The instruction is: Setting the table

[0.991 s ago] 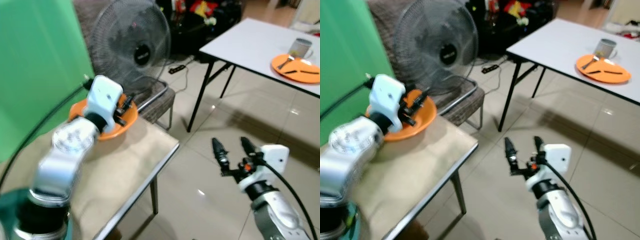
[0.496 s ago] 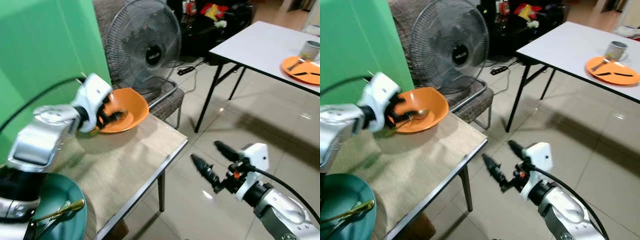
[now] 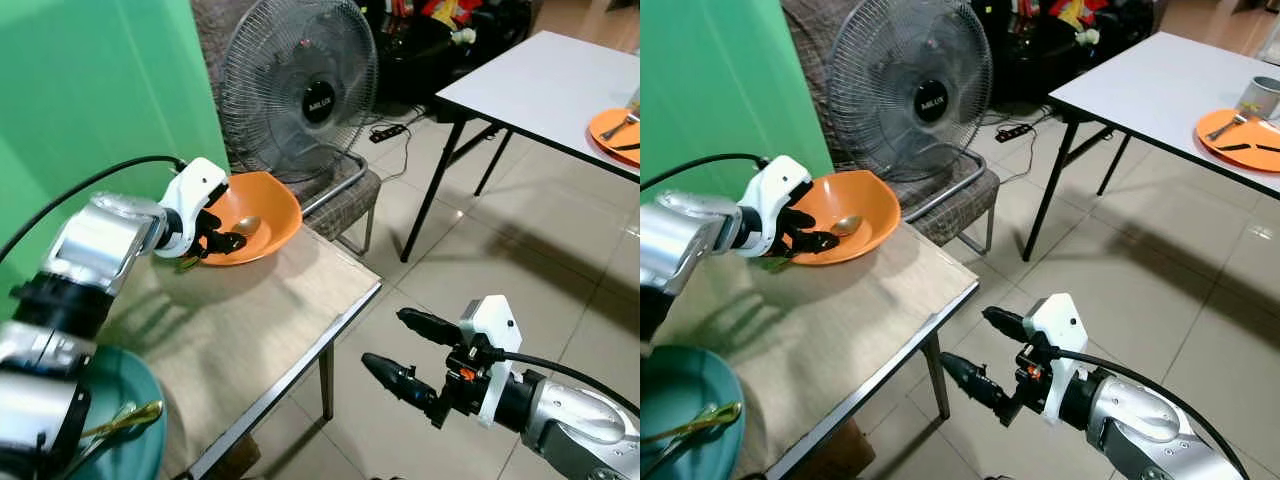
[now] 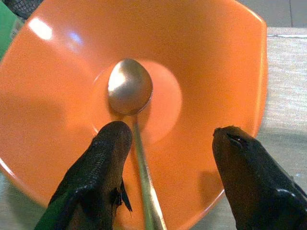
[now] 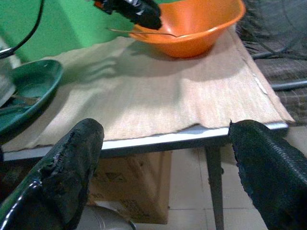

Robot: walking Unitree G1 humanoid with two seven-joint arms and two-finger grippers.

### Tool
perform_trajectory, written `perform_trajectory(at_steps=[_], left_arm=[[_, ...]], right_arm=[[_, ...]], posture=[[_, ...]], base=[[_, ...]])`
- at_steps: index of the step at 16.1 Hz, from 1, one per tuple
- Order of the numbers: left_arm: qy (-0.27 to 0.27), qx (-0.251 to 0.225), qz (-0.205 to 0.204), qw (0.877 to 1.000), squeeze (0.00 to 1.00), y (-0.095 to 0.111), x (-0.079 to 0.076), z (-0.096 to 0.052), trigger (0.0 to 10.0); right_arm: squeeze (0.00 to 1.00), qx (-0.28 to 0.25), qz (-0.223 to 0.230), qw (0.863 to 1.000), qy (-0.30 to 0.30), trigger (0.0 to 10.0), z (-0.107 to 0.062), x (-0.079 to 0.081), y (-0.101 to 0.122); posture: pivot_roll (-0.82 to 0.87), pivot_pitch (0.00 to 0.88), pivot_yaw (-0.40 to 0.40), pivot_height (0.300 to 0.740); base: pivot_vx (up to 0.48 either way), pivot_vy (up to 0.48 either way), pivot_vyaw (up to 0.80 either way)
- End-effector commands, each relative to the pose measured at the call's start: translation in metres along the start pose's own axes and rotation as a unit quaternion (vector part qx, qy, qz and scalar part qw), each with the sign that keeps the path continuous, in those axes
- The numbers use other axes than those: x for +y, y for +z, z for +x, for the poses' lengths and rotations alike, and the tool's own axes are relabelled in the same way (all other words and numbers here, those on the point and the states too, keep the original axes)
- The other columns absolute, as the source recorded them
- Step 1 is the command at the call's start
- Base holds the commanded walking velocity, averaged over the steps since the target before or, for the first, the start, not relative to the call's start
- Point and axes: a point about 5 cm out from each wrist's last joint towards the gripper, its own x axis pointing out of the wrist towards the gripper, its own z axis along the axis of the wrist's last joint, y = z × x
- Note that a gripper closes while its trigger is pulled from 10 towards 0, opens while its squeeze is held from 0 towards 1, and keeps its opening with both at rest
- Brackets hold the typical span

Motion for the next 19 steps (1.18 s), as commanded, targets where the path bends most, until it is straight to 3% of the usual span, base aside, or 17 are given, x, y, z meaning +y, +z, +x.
perform_trajectory(at_steps=[1,6,7,9,10,11,12,13,19], left_arm=[[0.001,0.013,0.019,1.000,0.00,0.000,0.002,0.002,10.0],[0.013,0.035,0.007,0.999,0.00,-0.007,0.013,0.020,10.0],[0.020,0.035,0.010,0.999,0.00,-0.007,0.014,0.024,9.6],[0.026,0.030,0.010,0.999,0.00,-0.004,0.015,0.030,4.0],[0.026,0.030,0.012,0.999,0.00,-0.004,0.016,0.031,4.0],[0.027,0.027,0.025,0.999,0.00,-0.001,0.016,0.037,1.6],[0.029,0.020,0.039,0.999,0.00,0.003,0.015,0.039,1.5],[0.025,0.022,0.053,0.998,0.00,0.004,0.014,0.041,0.0],[0.015,0.055,0.081,0.995,0.00,-0.004,0.010,0.051,0.0]], right_arm=[[0.00,0.001,-0.004,1.000,0.010,10.0,0.001,0.004,0.002],[0.00,0.010,-0.002,1.000,0.021,10.0,0.001,0.008,0.002],[0.00,0.011,-0.003,1.000,0.023,10.0,0.000,0.009,0.003],[0.00,0.014,-0.005,1.000,0.024,10.0,0.000,0.008,0.003],[0.00,0.015,-0.006,1.000,0.024,10.0,0.000,0.008,0.003],[0.00,0.015,-0.007,1.000,0.023,10.0,-0.001,0.008,0.004],[0.00,0.016,-0.008,1.000,0.022,10.0,-0.002,0.008,0.004],[0.00,0.016,-0.008,1.000,0.022,10.0,-0.002,0.008,0.004],[0.00,0.016,-0.010,1.000,0.021,10.0,-0.004,0.009,0.005]], posture=[[0.04,0.000,0.019,0.740],[0.03,0.000,0.017,0.740],[0.02,0.000,0.013,0.740],[0.01,0.000,0.012,0.740],[0.01,0.000,0.012,0.740],[0.01,0.000,0.013,0.740],[0.00,0.000,0.013,0.740],[0.00,0.000,0.014,0.740],[-0.01,0.000,0.021,0.740]], base=[[0.000,0.000,0.00],[0.000,0.000,0.00],[0.000,0.000,0.00],[0.000,0.000,0.00],[0.000,0.000,0.00],[0.000,0.000,0.00],[0.000,0.000,0.00],[0.000,0.000,0.00],[0.000,0.000,0.00]])
